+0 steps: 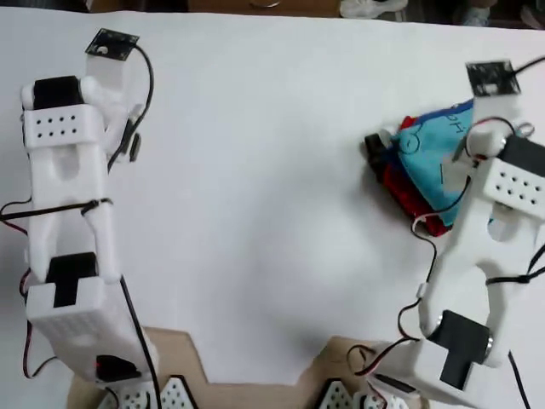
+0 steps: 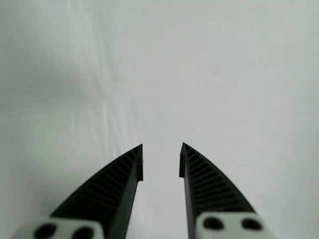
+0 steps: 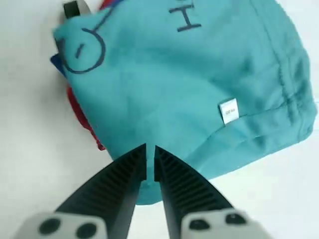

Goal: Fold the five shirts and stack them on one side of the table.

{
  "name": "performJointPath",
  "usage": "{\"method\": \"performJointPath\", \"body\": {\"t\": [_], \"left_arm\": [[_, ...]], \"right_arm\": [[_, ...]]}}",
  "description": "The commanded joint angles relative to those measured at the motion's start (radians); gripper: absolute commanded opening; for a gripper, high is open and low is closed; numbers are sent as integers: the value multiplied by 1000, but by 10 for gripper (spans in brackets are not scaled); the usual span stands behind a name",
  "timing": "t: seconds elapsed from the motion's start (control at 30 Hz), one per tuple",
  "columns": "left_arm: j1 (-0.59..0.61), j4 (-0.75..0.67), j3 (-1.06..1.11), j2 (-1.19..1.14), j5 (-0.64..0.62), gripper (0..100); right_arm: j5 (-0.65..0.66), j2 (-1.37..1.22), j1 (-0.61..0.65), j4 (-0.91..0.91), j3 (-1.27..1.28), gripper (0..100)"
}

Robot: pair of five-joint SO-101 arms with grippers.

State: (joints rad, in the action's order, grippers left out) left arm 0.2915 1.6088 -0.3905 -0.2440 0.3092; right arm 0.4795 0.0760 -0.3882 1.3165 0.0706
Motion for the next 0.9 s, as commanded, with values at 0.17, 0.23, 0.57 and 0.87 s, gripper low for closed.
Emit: {"method": "performJointPath", "body": {"t": [0.17,0.23,0.57,0.87], "left_arm": [[8,6,-13,77,11,132],[8,6,-13,77,11,132],[6,8,-13,77,11,132],[51,72,-13,77,12,132]], "right_arm": [[92,-2,-58,-124,180,21],[98,-1,-71,-122,180,21],[98,67,-71,-209,-37,21],[97,-312,-68,-542,-141,20]]}}
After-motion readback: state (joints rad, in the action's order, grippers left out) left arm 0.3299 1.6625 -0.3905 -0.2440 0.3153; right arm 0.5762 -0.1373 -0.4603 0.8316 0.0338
